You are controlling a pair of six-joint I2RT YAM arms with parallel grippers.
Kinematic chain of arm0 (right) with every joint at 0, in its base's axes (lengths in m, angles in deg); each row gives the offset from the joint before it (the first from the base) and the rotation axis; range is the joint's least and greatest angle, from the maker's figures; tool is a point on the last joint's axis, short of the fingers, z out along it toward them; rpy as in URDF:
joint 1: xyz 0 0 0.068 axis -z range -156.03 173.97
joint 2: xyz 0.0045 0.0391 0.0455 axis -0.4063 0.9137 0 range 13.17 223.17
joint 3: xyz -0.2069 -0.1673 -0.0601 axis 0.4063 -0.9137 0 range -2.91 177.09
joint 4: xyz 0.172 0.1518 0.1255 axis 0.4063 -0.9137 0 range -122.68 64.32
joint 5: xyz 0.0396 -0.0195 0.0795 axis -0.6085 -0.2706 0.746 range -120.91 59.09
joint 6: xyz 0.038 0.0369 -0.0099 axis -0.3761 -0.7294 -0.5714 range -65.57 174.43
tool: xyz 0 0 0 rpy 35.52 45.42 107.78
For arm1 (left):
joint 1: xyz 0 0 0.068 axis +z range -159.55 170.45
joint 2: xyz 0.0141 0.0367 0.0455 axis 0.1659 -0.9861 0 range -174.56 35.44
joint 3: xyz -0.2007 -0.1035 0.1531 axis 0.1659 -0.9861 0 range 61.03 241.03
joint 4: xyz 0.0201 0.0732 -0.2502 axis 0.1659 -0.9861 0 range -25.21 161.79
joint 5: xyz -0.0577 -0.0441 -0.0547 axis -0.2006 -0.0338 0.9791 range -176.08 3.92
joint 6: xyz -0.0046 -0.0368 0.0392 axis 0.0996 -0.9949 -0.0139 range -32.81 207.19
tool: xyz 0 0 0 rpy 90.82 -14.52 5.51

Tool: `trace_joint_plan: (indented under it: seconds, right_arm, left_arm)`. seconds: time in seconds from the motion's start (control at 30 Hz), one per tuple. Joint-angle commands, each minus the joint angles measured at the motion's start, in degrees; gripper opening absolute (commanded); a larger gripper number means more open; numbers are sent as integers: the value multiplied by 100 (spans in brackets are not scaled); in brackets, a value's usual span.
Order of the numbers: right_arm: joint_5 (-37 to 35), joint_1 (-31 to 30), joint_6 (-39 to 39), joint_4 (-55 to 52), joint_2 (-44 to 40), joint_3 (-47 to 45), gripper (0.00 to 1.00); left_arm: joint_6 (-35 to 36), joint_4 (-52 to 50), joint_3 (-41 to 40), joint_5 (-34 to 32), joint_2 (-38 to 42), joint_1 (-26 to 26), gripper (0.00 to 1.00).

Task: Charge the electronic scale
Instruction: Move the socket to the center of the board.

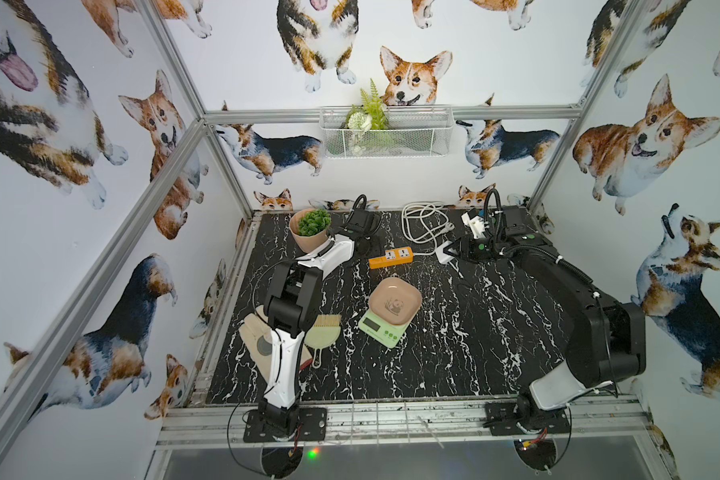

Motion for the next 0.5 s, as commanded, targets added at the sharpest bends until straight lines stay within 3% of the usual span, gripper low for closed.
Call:
trace_joint_plan:
  seconds: [0.0,0.47]
  right_arm:
    - [-84,-5,146,-33,68,92,0]
    - [-173,-5,172,249,559,357,0]
  left_arm:
    - [-242,-189,72,81,-72,-4,81]
    - [-127,21,782,624,-648,-427,81]
